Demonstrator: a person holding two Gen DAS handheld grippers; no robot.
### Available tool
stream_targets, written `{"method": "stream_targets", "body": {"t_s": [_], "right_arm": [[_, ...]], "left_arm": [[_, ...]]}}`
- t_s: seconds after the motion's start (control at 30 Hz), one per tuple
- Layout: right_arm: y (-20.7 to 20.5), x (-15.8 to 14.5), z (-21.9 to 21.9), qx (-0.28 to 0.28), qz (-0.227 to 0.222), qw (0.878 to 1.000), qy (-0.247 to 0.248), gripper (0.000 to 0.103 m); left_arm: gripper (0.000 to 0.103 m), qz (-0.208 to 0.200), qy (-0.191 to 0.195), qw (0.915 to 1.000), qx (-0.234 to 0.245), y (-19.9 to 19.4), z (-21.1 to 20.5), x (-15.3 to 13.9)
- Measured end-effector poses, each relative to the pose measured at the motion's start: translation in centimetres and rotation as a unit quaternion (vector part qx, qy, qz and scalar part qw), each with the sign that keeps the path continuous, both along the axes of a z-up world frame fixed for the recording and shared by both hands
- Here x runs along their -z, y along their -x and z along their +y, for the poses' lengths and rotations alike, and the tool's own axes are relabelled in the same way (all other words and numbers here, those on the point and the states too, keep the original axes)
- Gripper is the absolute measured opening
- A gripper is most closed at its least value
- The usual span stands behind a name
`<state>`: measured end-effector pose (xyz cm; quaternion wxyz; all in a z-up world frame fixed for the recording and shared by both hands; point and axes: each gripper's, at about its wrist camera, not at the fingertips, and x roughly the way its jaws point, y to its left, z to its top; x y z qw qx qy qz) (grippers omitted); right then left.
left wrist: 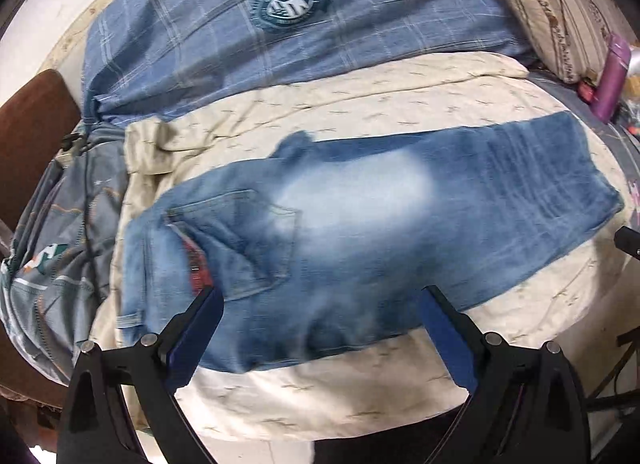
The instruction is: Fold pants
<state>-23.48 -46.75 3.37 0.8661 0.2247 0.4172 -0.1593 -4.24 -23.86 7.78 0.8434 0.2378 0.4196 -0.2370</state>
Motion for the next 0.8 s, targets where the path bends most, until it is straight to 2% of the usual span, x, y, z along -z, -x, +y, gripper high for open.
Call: {"method": "stream_targets", "body": {"t_s": [0.27,0.3,0.37,0.4,0.43,0.53,0.67,0.8], "right_arm": [[2.9,0.6,-3.0,0.066,-0.072,0.991,-0.093,0.016],[3.1,0.8,-3.4,0.07,-0.081,0.989,-0.102,0.02],[3.7,0.9,-3.9,0.077,-0.099,0.985,-0.118,0.035],[4.0,1.1,-4.3,0.08,-0.11,0.982,-0.132,0.051],[4.5,1.4,-4.7,0.09,-0.123,0.977,-0.15,0.059],[4.7,1.8,-5.8,0.1,-0.141,0.971,-0.162,0.059],[4.1,3.4,-6.7,0.112,-0.138,0.966,-0.188,0.059],[3.4,4.7,-7.1,0.128,-0.135,0.963,-0.194,0.059]], "left_arm": [[0.098,0.017,0.016,0.9993,0.03,1.4,-4.0,0.1],[0.098,0.021,0.02,0.999,0.036,1.5,-4.5,0.1],[0.098,0.031,0.027,0.9983,0.041,1.7,-5.2,0.4],[0.098,0.037,0.031,0.9978,0.045,1.9,-5.5,0.5],[0.098,0.045,0.038,0.997,0.051,2.1,-5.9,0.7],[0.098,0.045,0.041,0.9965,0.057,2.5,-7.1,1.0],[0.098,0.051,0.04,0.9962,0.058,2.1,-9.1,1.5],[0.098,0.049,0.035,0.9963,0.061,1.1,-11.3,1.9]]}}
